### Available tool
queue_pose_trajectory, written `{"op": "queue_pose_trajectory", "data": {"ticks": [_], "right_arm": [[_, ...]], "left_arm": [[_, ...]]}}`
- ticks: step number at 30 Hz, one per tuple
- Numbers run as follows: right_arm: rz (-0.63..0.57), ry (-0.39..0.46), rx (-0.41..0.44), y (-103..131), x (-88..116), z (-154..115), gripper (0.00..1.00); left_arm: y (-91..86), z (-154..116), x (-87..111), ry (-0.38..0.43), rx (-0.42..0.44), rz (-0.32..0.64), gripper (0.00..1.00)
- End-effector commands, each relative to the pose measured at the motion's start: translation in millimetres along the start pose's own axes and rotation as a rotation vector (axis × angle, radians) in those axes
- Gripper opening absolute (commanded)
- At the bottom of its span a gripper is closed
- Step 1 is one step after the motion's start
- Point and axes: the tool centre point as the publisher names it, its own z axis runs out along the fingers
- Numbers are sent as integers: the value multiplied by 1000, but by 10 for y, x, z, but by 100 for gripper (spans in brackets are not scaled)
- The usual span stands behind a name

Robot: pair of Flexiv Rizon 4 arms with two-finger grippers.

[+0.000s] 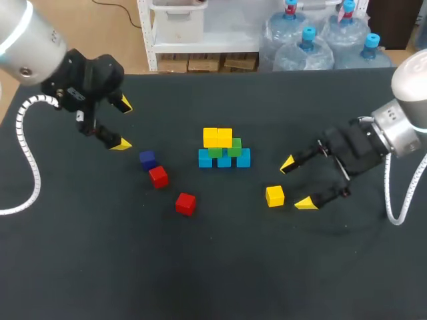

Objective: Place the blue cubes, place green cubes on the blue cubes, place the yellow cubes on the green cubes, then place the red cubes on the yellow cubes, and place purple cube on the red cubes.

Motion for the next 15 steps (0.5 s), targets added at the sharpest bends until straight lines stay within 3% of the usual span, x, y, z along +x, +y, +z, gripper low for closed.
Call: {"op": "queue_pose_trajectory", "data": {"ticks": [1, 15], "right_arm": [[9, 7, 21, 19, -16, 55, 100], [31, -12, 37, 25, 26, 185, 100]], "left_arm": [[5, 4, 14, -5, 1, 4, 100], [5, 4, 14, -5, 1, 4, 100]]}}
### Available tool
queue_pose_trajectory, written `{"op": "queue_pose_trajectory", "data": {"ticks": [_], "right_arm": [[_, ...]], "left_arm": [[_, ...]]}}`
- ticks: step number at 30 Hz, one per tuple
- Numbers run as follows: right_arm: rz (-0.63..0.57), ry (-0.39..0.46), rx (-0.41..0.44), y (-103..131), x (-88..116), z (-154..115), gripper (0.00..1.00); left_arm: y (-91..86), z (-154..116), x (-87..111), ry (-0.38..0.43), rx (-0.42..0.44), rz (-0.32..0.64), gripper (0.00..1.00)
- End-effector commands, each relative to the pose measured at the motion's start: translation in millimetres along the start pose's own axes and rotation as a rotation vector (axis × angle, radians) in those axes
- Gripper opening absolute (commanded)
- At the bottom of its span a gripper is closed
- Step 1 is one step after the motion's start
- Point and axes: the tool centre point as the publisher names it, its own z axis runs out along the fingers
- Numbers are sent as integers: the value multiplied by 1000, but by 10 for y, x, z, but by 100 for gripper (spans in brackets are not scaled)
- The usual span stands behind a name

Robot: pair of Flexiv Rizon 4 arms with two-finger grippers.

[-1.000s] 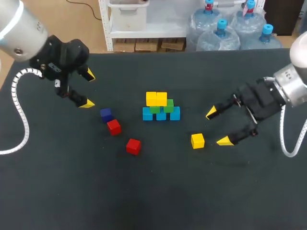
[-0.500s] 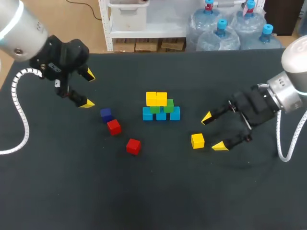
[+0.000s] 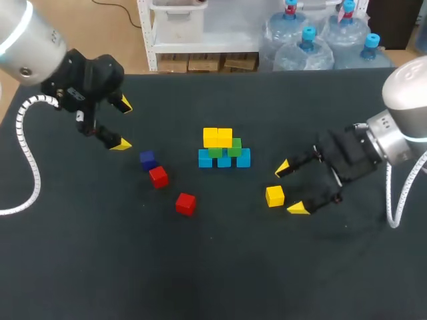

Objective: Place the blue cubes, place green cubes on the blue cubes, place the yellow cubes on the green cubes, then place the red cubes on the yellow cubes, and place purple cube on the red cubes.

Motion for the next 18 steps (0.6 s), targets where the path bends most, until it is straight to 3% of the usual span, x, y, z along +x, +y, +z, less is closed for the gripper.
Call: {"op": "queue_pose_trajectory", "data": {"ticks": [1, 12, 14, 18], "right_arm": [[3, -5, 2, -6, 33, 42, 100], [16, -19, -12, 20, 18, 153, 100], [19, -23, -13, 24, 15, 169, 84], [20, -25, -16, 26, 14, 184, 82]], "left_arm": [[5, 3, 13, -5, 1, 4, 100], [5, 3, 13, -5, 1, 4, 100], [5, 3, 13, -5, 1, 4, 100], [5, 3, 13, -5, 1, 4, 100]]}}
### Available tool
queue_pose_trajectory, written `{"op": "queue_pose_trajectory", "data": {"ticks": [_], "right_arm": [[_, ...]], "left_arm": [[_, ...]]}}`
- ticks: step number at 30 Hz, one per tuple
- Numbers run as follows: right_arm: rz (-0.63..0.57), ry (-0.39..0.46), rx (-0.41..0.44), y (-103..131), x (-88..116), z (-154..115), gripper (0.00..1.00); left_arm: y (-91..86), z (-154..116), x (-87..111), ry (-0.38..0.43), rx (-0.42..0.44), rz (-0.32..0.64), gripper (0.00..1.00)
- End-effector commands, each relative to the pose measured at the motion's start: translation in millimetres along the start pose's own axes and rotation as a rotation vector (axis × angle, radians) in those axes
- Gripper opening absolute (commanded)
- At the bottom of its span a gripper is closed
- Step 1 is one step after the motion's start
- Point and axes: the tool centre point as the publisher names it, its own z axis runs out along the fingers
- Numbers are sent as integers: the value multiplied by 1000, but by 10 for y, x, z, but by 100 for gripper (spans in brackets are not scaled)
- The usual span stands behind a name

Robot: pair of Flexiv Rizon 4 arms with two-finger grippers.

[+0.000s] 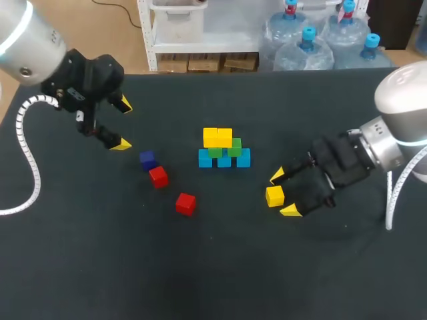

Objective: Place the blue cubes, place green cubes on the blue cubes, place the yellow cubes on the green cubes, then place the red cubes on the yellow cubes, and place purple cube on the red cubes.

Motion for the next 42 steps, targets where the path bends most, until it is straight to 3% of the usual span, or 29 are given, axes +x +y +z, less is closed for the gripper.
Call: {"op": "queue_pose_trajectory", "data": {"ticks": [1, 4, 17, 20, 21, 22, 23, 29, 34, 42], "right_arm": [[0, -3, -3, -15, 15, 23, 81], [0, -3, -5, -17, 16, 23, 78], [-4, 6, -4, -51, -10, -17, 87], [-4, 5, -6, -52, -9, -15, 83], [-4, 4, -6, -52, -9, -13, 74], [-4, 3, -6, -52, -8, -11, 56], [-4, 1, -6, -52, -9, -9, 48], [-3, -5, -8, -49, -6, 14, 37], [-2, -9, -7, -47, -3, 17, 0], [-14, 7, -1, -58, -93, -47, 0]], "left_arm": [[5, 3, 13, -5, 1, 4, 100], [5, 3, 13, -5, 1, 4, 100], [5, 3, 13, -5, 1, 4, 100], [5, 3, 13, -5, 1, 4, 100], [5, 3, 13, -5, 1, 4, 100], [5, 3, 13, -5, 1, 4, 100], [5, 3, 13, -5, 1, 4, 100], [5, 3, 13, -5, 1, 4, 100], [5, 3, 13, -5, 1, 4, 100], [5, 3, 13, -5, 1, 4, 100]]}}
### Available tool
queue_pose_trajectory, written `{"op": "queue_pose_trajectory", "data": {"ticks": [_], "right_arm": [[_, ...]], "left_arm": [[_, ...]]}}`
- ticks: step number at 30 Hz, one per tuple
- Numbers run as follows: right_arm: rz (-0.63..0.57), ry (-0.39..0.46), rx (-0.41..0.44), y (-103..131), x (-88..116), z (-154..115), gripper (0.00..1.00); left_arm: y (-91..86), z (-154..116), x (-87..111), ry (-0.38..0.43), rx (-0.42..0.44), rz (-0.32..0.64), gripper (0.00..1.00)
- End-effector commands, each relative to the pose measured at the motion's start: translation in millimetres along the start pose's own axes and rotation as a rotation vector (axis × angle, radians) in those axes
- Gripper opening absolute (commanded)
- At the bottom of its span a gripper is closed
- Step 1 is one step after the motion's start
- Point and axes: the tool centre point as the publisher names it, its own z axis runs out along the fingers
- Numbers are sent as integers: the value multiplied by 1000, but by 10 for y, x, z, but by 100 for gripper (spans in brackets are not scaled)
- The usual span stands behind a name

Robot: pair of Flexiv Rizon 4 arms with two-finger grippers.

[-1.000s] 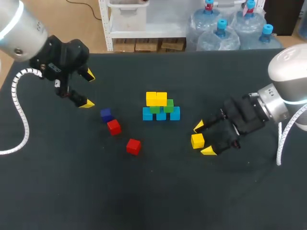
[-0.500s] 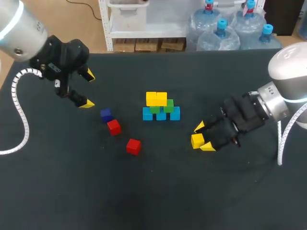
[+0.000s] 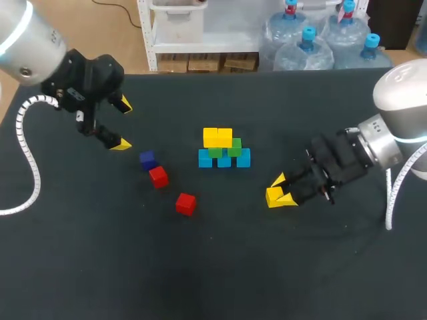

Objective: Place the blue cubes, place green cubes on the blue cubes, place the yellow cubes on the green cubes, then place the red cubes on the yellow cubes, and place purple cube on the red cubes.

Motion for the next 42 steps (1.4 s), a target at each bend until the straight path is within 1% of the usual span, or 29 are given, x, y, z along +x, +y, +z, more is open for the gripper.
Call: {"op": "queue_pose_trajectory", "data": {"ticks": [1, 6, 10, 17, 23, 28, 32, 36, 38, 42], "right_arm": [[-7, 20, 5, -8, -90, -61, 0], [-19, 30, 22, -86, -228, -169, 0], [-27, 43, 39, -193, -330, -239, 0], [-46, 55, 88, -441, -448, -361, 0], [-58, 37, 165, -715, -485, -461, 0], [-65, 25, 194, -876, -549, -438, 0], [-63, 13, 189, -990, -584, -335, 0], [-60, 5, 177, -1076, -631, -251, 0], [-44, -14, 180, -1113, -643, -239, 0], [-29, -19, 187, -1152, -667, -217, 0]], "left_arm": [[4, 3, 13, -5, 1, 4, 100], [4, 3, 13, -5, 1, 4, 100], [4, 3, 13, -5, 1, 4, 100], [4, 3, 13, -5, 1, 4, 100], [4, 3, 13, -5, 1, 4, 100], [4, 3, 13, -5, 1, 4, 100], [4, 3, 13, -5, 1, 4, 100], [4, 3, 13, -5, 1, 4, 100], [4, 3, 13, -5, 1, 4, 100], [4, 3, 13, -5, 1, 4, 100]]}}
